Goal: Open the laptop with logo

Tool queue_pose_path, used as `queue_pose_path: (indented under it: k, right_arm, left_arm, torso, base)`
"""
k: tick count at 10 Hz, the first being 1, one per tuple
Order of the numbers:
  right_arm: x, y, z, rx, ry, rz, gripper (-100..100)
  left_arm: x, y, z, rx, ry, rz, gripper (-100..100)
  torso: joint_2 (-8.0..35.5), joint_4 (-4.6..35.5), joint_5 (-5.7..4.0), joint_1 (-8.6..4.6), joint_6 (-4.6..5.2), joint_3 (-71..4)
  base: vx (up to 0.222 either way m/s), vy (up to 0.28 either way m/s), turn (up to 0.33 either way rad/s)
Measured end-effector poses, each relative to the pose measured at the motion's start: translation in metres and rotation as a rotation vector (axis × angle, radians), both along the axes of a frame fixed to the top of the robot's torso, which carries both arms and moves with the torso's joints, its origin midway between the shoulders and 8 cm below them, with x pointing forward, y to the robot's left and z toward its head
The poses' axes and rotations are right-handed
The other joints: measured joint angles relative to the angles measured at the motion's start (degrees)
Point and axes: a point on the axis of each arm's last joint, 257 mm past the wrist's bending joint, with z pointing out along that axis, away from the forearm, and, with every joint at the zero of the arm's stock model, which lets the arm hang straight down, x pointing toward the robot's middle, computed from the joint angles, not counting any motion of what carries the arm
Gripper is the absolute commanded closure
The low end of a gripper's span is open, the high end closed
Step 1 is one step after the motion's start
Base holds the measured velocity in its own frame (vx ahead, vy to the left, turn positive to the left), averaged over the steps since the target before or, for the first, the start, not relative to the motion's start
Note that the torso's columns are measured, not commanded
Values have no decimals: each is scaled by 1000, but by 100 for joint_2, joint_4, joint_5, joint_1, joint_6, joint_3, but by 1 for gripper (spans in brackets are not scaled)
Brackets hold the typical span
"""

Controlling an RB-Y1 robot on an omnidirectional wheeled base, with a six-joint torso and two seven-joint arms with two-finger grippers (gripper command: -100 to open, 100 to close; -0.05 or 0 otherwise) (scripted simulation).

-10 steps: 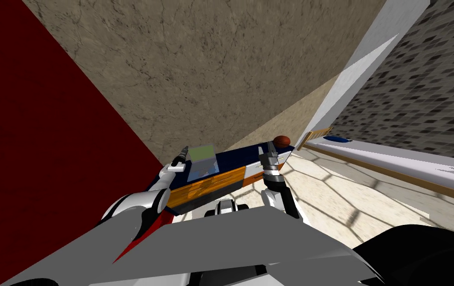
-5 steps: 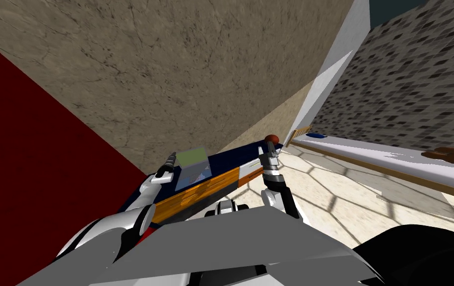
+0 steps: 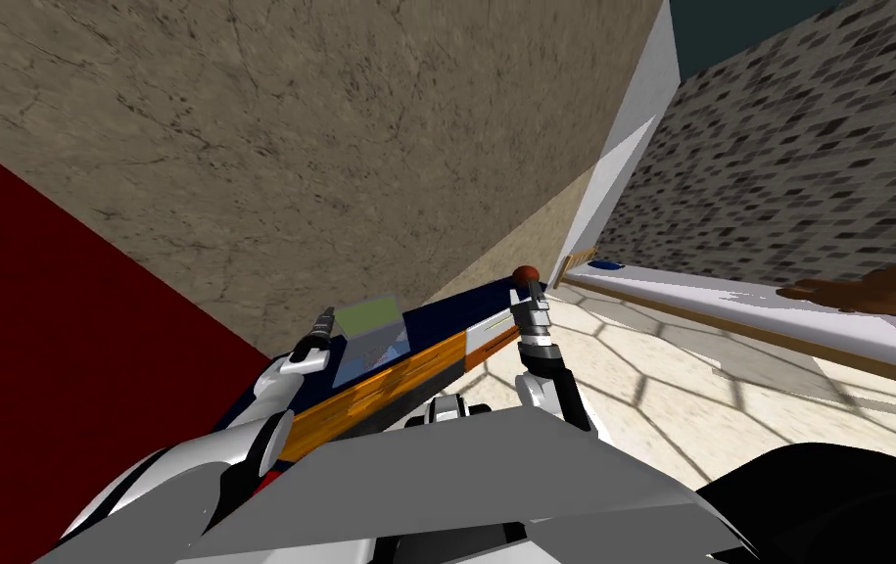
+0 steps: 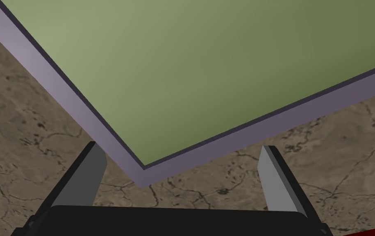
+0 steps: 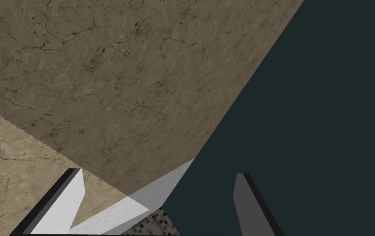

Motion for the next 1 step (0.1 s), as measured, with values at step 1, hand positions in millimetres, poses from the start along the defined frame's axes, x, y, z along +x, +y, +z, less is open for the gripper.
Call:
queue_pose_path:
  k: [1]
  right_arm:
    - [0,0,0,0,0,0,0]
  left_arm:
    - [-8,4,1,-1,-9,3,-100]
  torso:
    - [20,3,8,14,-11,12]
  base:
    - [20,-11,11]
